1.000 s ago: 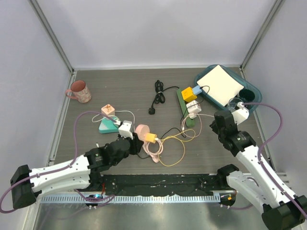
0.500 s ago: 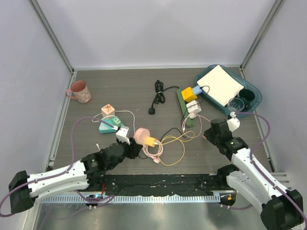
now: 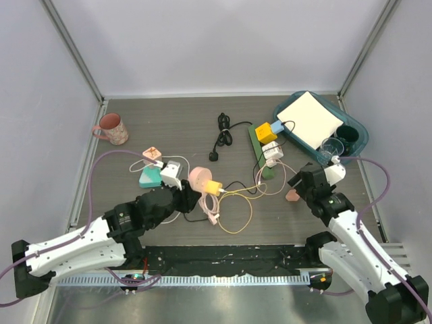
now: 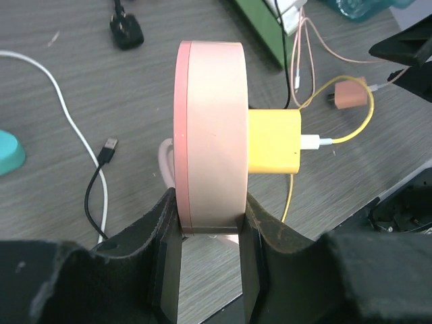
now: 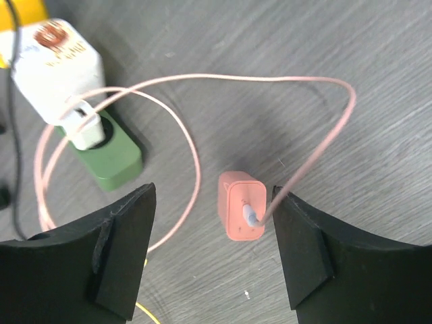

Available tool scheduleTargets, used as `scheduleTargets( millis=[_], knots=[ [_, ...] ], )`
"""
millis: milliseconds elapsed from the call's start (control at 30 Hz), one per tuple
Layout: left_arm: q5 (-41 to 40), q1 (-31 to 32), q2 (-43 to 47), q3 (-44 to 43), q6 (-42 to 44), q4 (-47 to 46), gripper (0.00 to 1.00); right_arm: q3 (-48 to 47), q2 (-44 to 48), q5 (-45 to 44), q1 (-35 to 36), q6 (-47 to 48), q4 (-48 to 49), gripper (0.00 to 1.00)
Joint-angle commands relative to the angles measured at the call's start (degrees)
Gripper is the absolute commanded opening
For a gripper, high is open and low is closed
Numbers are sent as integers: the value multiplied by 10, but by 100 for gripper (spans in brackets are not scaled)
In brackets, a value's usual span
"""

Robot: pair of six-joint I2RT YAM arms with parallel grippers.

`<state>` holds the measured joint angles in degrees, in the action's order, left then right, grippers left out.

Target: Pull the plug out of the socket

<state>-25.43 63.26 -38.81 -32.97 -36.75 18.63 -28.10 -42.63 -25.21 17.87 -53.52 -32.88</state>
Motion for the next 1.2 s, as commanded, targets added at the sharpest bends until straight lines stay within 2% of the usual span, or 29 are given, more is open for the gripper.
scheduleTargets(
  millis=[0, 200, 367, 467, 500, 600, 667, 767, 833, 867, 900, 1000, 1167],
  knots=[
    [8, 0, -28, -72, 51, 3, 0, -57, 20, -40, -3, 13, -31, 75],
    [36, 0, -58, -55, 41, -24, 0, -111, 35, 47, -2, 26, -83, 71],
    [20, 0, -44, 14, 7, -117, 0, -123, 83, 77, -4, -32, -130, 70],
    [13, 0, -48, 41, -3, -157, 0, -129, 103, 89, -3, -19, -130, 68],
    [16, 0, -52, 44, -4, -164, 0, -123, 105, 99, -3, -9, -120, 68],
    [16, 0, -76, 51, -17, -182, 0, -78, 115, 262, -3, 64, 10, 66],
    [16, 0, -88, 55, -31, -201, 0, -64, 88, 375, -3, 65, 97, 65],
    [29, 0, -96, 61, -64, -223, 0, -50, 37, 457, 16, 58, 177, 62],
    [42, 0, -94, 56, -80, -223, 0, -49, 29, 446, 40, 47, 193, 62],
    [41, 0, -92, 56, -86, -221, 0, -49, 33, 427, 80, 44, 191, 63],
    [34, 0, -90, 56, -90, -218, 0, -51, 37, 378, 101, 39, 188, 64],
    [2, 0, -81, 64, -103, -215, 0, -36, 36, 306, 188, -18, 189, 73],
    [-16, 0, -65, 82, -114, -230, 0, 21, 3, 254, 291, -105, 286, 80]
  ],
)
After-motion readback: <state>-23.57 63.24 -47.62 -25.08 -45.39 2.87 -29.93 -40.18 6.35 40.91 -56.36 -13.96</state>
